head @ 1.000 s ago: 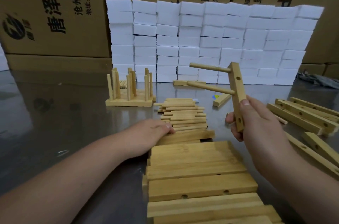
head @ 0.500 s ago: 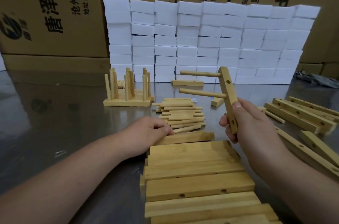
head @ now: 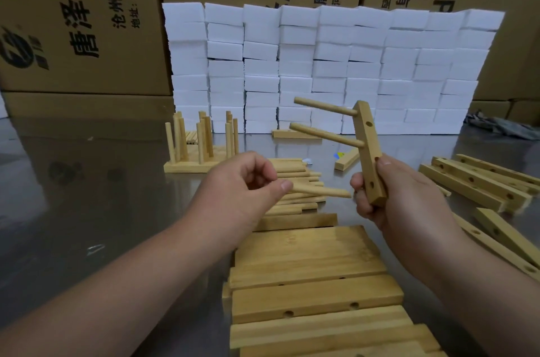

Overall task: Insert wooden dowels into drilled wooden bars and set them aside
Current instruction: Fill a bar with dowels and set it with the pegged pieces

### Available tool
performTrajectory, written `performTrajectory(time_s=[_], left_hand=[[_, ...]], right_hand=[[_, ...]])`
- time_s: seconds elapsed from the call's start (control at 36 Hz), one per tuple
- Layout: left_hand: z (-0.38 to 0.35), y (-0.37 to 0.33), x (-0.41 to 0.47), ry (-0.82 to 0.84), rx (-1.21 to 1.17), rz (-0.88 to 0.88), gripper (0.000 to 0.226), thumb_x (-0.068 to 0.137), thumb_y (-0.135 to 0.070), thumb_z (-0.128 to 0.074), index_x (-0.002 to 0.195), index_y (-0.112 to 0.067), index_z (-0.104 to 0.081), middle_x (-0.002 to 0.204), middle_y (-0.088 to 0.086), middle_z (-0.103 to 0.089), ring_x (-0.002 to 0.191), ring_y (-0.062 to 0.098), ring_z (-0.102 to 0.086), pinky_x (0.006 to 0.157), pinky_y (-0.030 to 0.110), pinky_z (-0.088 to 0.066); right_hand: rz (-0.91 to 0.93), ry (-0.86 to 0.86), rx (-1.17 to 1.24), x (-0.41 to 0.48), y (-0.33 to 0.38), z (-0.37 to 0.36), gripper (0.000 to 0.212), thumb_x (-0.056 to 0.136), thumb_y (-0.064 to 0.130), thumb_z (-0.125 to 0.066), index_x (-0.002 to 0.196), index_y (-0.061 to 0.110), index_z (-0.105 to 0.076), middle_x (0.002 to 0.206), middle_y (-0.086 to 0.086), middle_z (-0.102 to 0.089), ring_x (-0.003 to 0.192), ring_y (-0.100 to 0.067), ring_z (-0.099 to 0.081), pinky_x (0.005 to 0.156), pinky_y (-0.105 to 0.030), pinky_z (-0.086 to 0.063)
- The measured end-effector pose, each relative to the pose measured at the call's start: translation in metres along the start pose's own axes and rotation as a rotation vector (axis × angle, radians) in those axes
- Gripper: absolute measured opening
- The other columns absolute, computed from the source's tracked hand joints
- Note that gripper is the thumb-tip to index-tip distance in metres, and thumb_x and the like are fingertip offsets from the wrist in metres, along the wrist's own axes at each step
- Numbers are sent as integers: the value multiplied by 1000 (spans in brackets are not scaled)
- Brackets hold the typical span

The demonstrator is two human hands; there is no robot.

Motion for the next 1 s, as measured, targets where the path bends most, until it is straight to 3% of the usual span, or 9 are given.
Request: performTrajectory(time_s=[0.19,0.33,0.44,0.56,0.67,0.78,0.92,1.0], left_hand=[[-4,-15,-8,-9,-89,-33,14,62,-37,-65,71,-26,-61,65,-4,-60,62,6,-55,57,18,-48],[-7,-15,-11,36,-27,-42,12,65,-36,-65,74,-29,-61,66,-11,-59,60,0,-53,53,11,-45],[-9,-14,-11,57,1,-44,12,76,-29,-67,73,-40,-67,77,-10,-63,70,3,-59,60,9,-47],[-15,-17,-14,123,119,-76,26,81,-30,-63,72,-54,-64,83,-30,-63,81,-10,-57,65,-1,-40],[-23,-22,-14,198,247,-137,16,82,-31,-60,86,-46,-64,84,-48,-52,88,-22,-47,70,-5,-32],[-32,-29,-16,247,369,-242,22,83,-40,-47,98,-36,-63,79,-27,-52,84,-13,-46,68,1,-32],[-31,-34,-19,221,384,-273,27,78,-48,-36,92,-41,-58,93,-26,-51,87,-9,-46,69,4,-33],[-30,-33,-20,211,401,-267,33,78,-50,-35,96,-39,-61,94,-26,-49,86,-6,-47,66,9,-36]], right_hand=[[2,-11,-7,-3,3,0,33,101,24,-30,87,6,-54,60,-1,-52,48,-10,-42,49,-25,-34],[0,10,-31,-5,2,-4,35,101,24,-31,83,10,-57,63,4,-59,48,-10,-43,49,-22,-37],[-13,18,-1,-7,1,-6,36,101,24,-32,79,13,-59,64,2,-60,49,-11,-43,52,-25,-37],[-8,9,5,-6,3,-4,35,101,24,-32,80,12,-58,62,3,-60,48,-10,-44,51,-25,-37],[-2,39,-66,-9,4,-8,35,101,26,-31,83,11,-57,64,3,-59,47,-8,-44,46,-19,-37],[45,83,-183,-15,5,-16,39,100,28,-30,81,6,-57,48,8,-50,38,-1,-39,35,-12,-30],[75,77,-228,-17,10,-15,42,101,30,-29,80,6,-57,46,0,-45,37,-3,-36,36,-12,-28],[80,101,-218,-19,13,-17,40,101,29,-29,84,5,-57,48,5,-47,37,0,-36,36,-11,-29]])
Point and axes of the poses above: each hand's wrist, its own x-axis towards the middle knuckle, its own z-axis out of the back of the hand, y = z × x, the point moved 9 cm from there along x, towards the middle knuckle
